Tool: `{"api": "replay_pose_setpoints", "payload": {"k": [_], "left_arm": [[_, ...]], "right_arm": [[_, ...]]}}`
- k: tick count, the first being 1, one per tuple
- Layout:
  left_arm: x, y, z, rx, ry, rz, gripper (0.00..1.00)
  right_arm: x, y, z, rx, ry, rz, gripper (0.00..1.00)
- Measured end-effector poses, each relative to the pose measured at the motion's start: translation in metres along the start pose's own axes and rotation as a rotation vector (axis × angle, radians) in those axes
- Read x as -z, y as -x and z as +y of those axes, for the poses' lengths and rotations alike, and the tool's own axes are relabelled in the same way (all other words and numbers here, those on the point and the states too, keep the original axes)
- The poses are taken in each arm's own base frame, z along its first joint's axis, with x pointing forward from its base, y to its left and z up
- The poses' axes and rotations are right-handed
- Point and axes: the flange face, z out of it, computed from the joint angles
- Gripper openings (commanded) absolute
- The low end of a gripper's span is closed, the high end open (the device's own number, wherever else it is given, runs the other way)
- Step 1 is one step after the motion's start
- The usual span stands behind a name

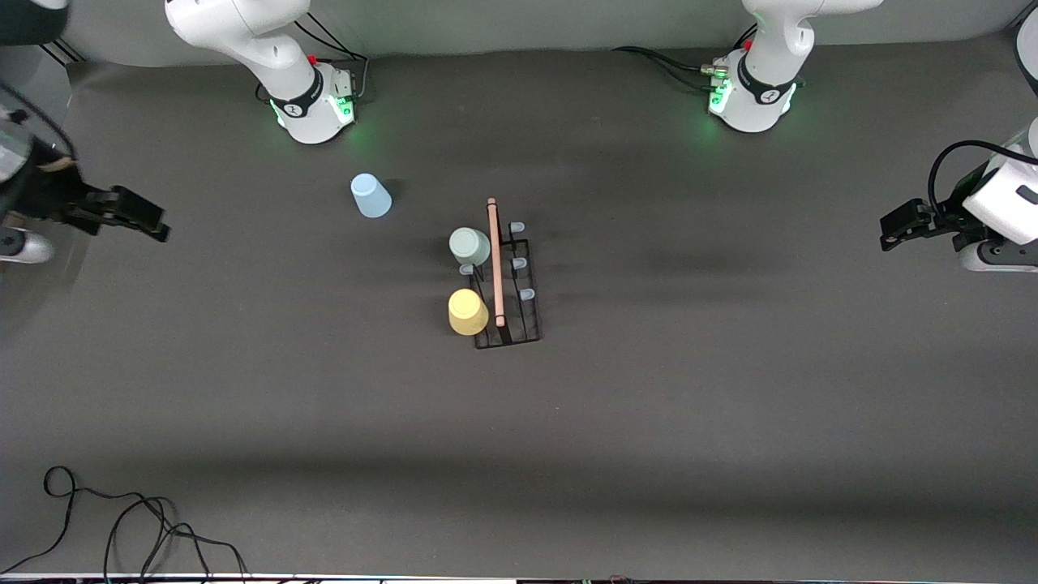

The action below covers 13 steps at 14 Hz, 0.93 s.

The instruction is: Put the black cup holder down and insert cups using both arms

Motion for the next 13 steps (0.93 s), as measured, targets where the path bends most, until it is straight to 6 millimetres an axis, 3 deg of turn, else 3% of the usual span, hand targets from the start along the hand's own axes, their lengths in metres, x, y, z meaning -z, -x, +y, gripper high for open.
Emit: {"api": "replay_pose_setpoints", "payload": {"k": [2,4,13], "left_arm": [[-0.002,0.000,0.000,0.000,0.000,-0.003,1.00],[-0.002,0.000,0.000,-0.001,0.000,-0.005,1.00],[-0.002,-0.008,-0.012,0.019,0.000,0.032,1.00]], "right_arm": [[-0.003,-0.003,0.029,0.046,-0.003,-0.003,1.00],[-0.006,-0.005,0.043,0.080,-0.005,0.007,1.00],[-0.012,-0.006,0.035,0.102,-0.005,0.008,1.00]]}}
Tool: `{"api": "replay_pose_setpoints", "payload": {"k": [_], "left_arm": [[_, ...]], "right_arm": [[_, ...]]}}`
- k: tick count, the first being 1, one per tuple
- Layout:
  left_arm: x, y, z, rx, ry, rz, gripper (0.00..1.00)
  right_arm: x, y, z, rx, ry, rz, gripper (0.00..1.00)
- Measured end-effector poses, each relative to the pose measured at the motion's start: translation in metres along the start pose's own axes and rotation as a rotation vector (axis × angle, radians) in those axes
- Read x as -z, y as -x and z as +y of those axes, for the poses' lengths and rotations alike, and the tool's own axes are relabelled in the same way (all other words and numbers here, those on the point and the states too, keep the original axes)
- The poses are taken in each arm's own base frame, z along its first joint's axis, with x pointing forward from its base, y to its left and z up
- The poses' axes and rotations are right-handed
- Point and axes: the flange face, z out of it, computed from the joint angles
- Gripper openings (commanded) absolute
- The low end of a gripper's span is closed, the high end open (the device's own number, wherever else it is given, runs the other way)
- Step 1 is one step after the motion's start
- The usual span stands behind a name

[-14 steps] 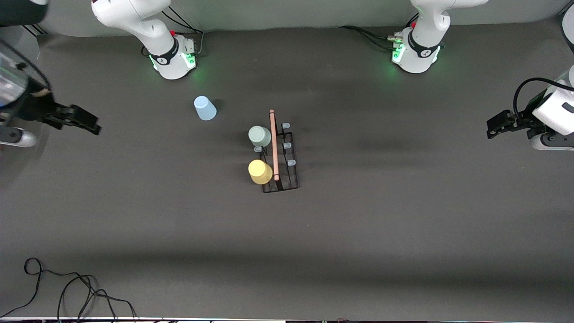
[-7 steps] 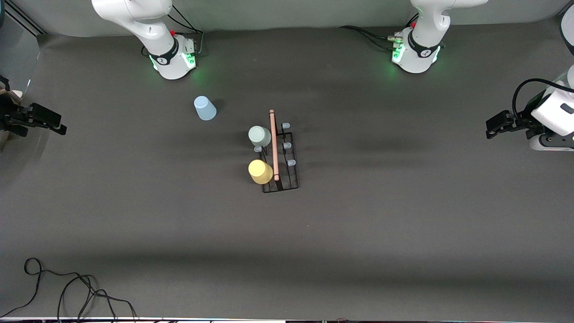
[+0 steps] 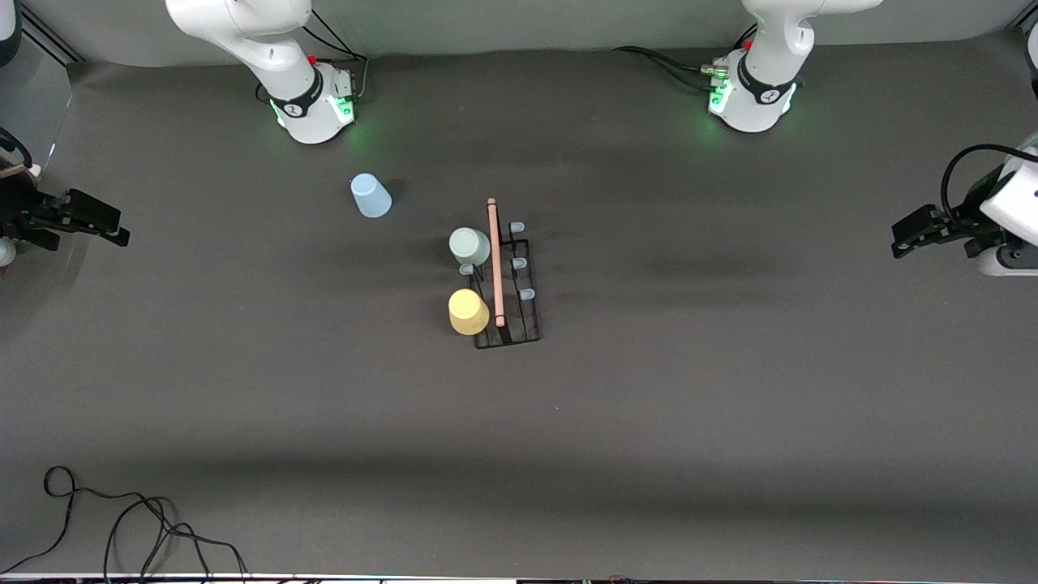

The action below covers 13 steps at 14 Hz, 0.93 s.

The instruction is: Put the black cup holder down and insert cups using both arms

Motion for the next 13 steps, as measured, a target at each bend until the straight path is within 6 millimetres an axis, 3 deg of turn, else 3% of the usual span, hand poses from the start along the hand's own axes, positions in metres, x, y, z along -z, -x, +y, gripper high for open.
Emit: {"api": "replay_pose_setpoints", "payload": {"k": [7,13], "left_arm": [[0.006,0.002,-0.005,-0.032,0.003,-0.033,1.00],[0.032,0.019,-0.052,0.042,0.012,-0.106,1.00]], "right_arm": [[-0.003,0.000,0.000,0.000,0.000,-0.006,1.00],[-0.008,-0.001,0.000,0.000,-0.003,-0.016,1.00]]}}
